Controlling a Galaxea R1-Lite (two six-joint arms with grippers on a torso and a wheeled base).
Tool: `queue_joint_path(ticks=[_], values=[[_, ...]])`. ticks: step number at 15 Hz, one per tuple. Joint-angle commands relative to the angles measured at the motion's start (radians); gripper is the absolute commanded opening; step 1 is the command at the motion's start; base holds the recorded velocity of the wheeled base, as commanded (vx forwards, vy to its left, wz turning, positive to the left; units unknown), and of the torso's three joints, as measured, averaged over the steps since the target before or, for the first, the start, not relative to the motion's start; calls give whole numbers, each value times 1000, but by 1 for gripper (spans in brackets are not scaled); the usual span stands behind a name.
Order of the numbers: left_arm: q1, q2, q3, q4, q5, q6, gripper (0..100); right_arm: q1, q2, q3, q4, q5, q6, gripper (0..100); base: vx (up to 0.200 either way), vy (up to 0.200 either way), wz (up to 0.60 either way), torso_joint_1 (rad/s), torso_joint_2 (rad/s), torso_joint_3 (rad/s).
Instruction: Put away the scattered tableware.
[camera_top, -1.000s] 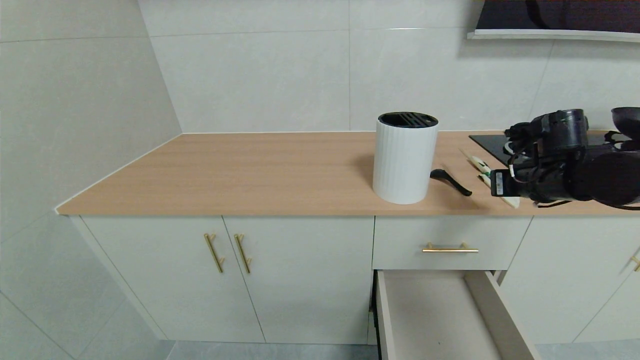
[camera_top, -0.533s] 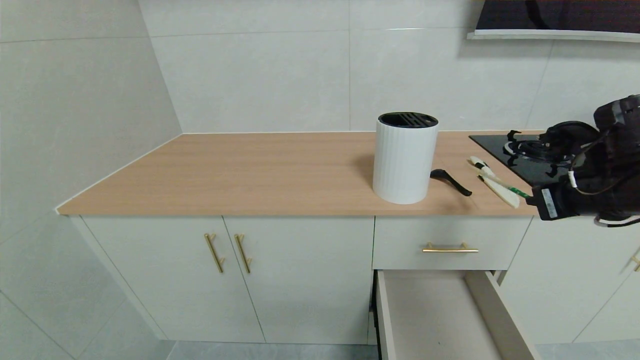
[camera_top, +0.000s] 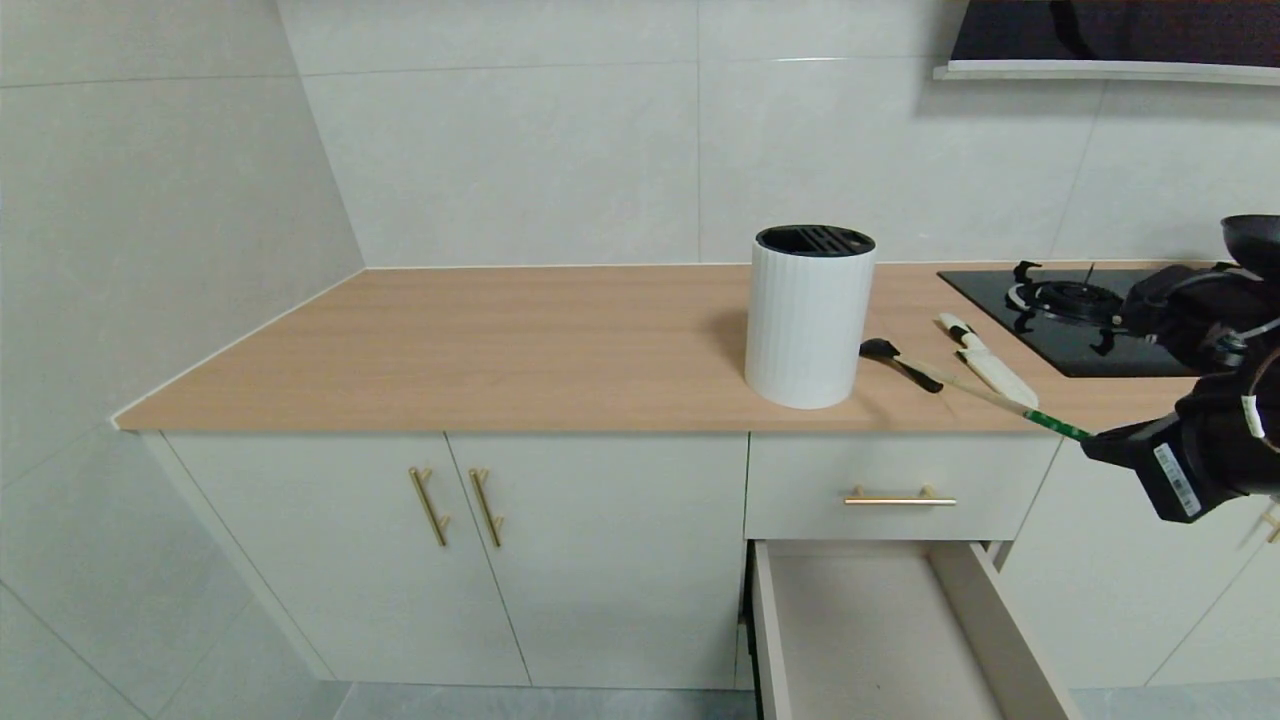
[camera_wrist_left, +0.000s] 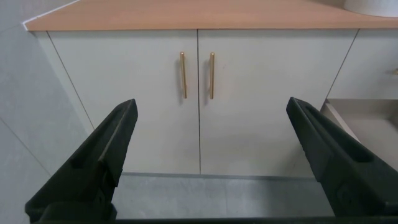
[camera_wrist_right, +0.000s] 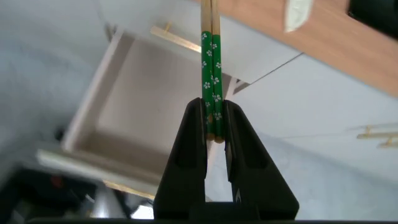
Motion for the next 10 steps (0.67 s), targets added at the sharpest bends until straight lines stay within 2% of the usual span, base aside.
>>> queue_joint_path(ticks=[1, 5, 10], values=[[0, 1, 0, 0, 0, 0, 100, 43, -38, 38, 0, -6, -13, 0, 0, 0, 0, 0, 0, 0], [0, 1, 0, 0, 0, 0, 100, 121, -62, 80, 0, -9, -29, 0, 0, 0, 0, 0, 0, 0], [0, 1, 0, 0, 0, 0, 100, 147, -59, 95, -4, -8, -37, 0, 0, 0, 0, 0, 0, 0]])
